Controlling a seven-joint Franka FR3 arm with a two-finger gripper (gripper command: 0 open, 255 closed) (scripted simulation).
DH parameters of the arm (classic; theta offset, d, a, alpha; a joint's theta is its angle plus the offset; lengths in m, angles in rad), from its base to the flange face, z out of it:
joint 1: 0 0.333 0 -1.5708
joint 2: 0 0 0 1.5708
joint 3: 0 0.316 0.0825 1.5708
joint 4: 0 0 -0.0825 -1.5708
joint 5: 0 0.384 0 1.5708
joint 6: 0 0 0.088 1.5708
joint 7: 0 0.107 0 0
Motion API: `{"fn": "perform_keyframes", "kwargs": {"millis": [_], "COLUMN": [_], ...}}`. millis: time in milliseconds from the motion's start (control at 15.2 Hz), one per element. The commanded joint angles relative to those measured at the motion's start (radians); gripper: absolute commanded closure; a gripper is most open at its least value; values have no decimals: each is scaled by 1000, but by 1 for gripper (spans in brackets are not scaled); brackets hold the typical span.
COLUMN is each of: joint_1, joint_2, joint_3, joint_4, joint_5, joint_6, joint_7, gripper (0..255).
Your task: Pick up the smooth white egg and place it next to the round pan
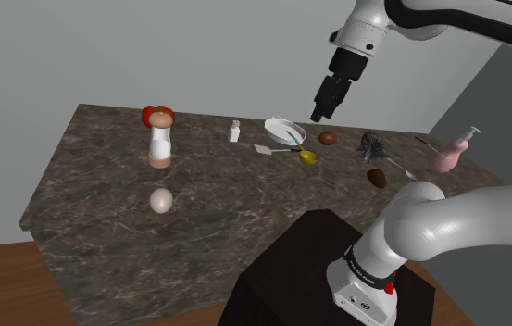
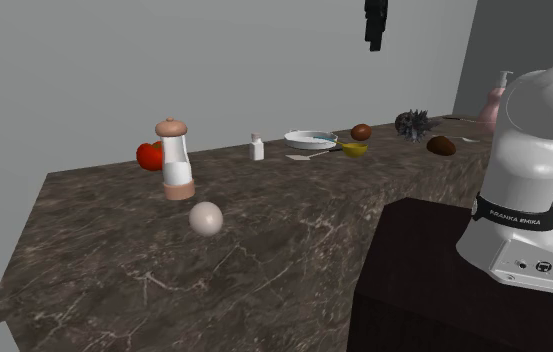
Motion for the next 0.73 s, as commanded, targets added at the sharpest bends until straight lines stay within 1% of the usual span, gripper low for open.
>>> {"fn": "perform_keyframes", "kwargs": {"millis": [0, 330, 660], "joint_1": [0, 26, 51], "joint_2": [0, 39, 121], "joint_3": [0, 85, 173], "joint_4": [0, -89, -142], "joint_5": [0, 57, 105], "joint_6": [0, 168, 344], "joint_7": [0, 76, 151], "gripper": [0, 0, 0]}}
